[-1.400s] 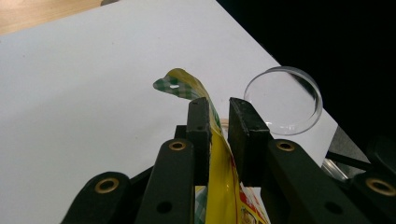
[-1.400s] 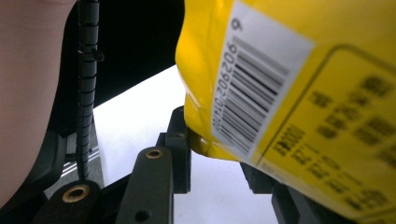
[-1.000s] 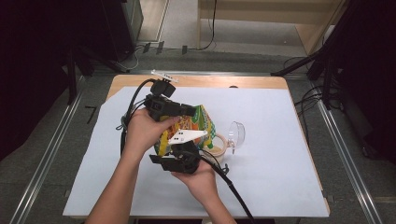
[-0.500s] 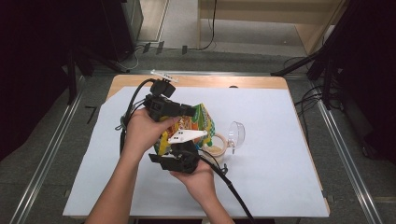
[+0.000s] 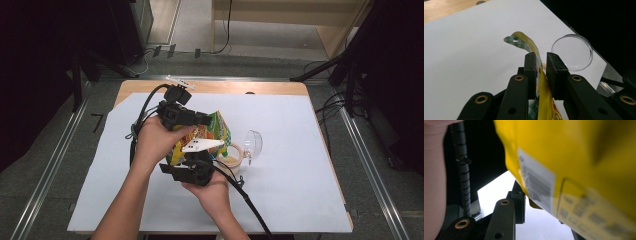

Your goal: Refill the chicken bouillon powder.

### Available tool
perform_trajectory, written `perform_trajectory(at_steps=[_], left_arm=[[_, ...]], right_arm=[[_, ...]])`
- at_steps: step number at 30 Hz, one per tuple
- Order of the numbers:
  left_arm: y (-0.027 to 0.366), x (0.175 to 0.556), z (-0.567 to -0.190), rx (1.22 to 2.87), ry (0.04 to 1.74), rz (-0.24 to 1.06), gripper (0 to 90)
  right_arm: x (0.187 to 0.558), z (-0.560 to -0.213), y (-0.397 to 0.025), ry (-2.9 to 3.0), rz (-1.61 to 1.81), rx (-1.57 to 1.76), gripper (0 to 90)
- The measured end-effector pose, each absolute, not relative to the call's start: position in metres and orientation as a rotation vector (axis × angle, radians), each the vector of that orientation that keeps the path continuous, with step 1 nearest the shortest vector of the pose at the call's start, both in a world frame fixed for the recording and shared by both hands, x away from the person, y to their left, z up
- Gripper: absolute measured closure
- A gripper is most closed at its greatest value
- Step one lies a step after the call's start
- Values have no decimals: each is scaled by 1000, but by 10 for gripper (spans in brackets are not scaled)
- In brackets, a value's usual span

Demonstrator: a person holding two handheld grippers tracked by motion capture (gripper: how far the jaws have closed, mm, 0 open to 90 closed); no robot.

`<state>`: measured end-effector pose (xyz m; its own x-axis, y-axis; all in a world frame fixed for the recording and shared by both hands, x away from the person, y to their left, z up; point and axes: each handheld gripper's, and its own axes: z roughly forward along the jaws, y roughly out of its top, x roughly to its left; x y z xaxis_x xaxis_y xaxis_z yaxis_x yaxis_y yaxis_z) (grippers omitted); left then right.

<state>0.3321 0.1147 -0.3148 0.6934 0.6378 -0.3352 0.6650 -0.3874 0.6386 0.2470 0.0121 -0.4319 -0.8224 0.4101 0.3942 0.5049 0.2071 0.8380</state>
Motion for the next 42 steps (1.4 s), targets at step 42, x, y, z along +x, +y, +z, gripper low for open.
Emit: perform_trajectory(at_steps=[42], left_arm=[[119,342,-315,2104,989,-69,781]], right_arm=[[256,-429,12,-2378,-1693,-894,669]])
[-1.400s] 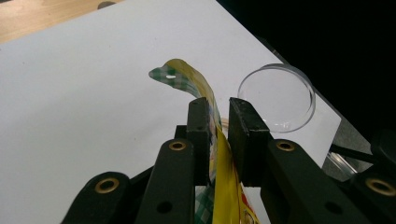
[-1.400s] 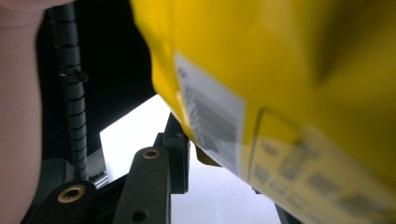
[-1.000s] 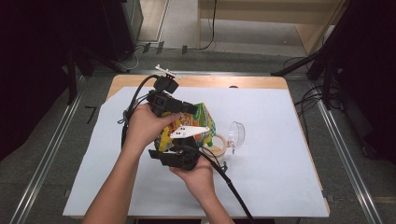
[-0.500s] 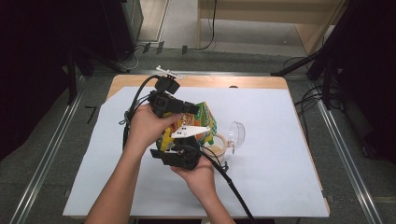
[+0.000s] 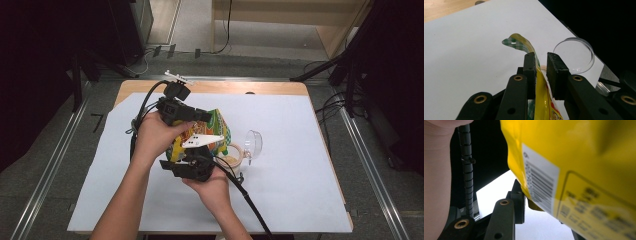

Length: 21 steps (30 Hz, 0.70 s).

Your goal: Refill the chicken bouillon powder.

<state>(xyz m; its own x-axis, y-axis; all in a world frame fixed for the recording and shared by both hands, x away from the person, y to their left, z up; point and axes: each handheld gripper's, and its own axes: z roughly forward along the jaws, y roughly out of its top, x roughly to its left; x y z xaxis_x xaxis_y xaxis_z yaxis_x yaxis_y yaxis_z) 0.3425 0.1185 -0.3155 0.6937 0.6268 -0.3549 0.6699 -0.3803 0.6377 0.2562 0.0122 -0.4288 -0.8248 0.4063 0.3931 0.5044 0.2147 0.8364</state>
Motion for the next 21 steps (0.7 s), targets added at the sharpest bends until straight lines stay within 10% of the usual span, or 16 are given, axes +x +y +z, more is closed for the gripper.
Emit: perform_trajectory(at_steps=[21], left_arm=[[123,344,-317,2095,999,-86,784]], right_arm=[[256,-428,14,-2397,-1693,-884,668]])
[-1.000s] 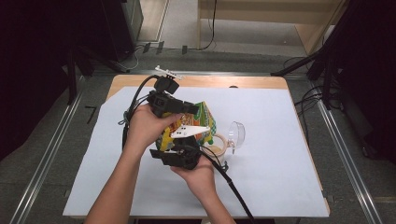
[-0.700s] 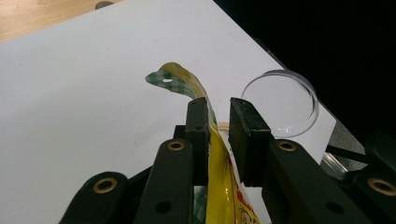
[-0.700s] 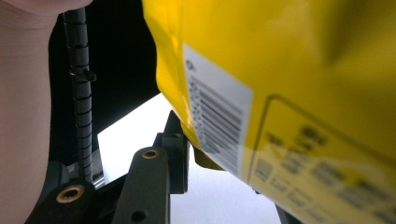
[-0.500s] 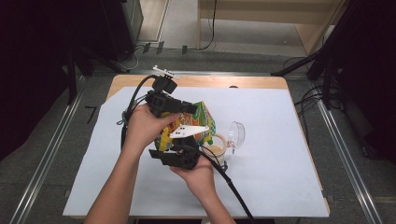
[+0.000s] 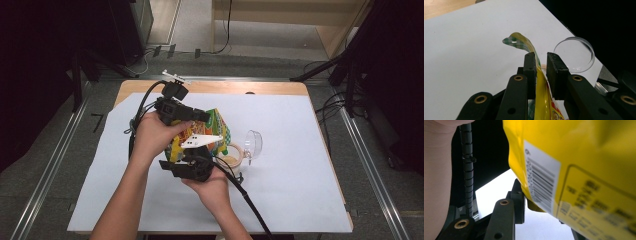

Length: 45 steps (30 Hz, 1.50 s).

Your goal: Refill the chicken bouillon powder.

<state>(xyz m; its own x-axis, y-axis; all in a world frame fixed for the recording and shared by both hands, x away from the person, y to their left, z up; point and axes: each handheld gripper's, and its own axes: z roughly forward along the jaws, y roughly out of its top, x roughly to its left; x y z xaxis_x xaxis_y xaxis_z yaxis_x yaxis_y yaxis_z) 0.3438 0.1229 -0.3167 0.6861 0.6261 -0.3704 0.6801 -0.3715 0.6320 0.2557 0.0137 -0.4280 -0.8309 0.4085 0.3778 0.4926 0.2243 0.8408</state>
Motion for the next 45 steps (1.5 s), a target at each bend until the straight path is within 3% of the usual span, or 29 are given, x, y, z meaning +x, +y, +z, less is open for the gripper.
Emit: perform_trajectory(at_steps=[45], left_arm=[[123,342,-314,2092,993,-82,783]], right_arm=[[255,-426,14,-2402,-1694,-879,666]])
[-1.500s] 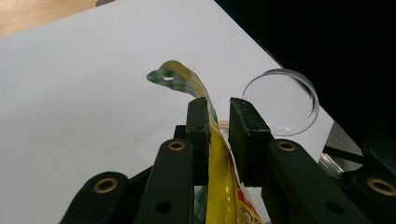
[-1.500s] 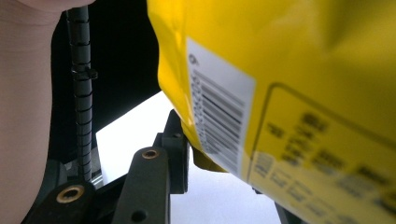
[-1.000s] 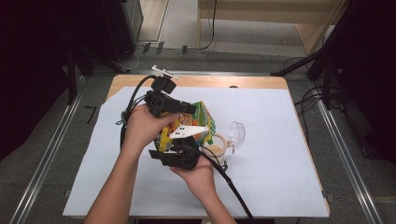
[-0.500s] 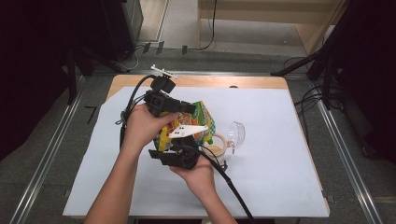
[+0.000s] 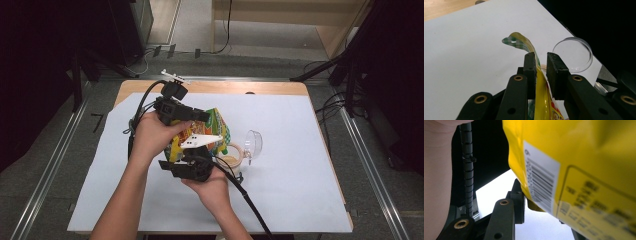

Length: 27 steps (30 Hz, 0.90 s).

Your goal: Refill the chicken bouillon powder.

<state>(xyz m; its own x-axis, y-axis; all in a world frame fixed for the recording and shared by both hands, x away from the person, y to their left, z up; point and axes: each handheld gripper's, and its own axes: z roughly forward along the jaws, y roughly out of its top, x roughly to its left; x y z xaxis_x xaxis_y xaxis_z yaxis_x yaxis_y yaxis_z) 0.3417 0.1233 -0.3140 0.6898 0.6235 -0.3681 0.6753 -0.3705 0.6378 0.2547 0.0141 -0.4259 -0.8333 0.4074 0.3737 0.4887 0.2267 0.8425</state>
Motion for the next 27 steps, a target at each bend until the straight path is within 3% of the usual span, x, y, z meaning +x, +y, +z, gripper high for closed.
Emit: perform_trajectory(at_steps=[27], left_arm=[[121,347,-317,2107,1002,-91,779]], right_arm=[[254,-425,14,-2369,-1680,-906,665]])
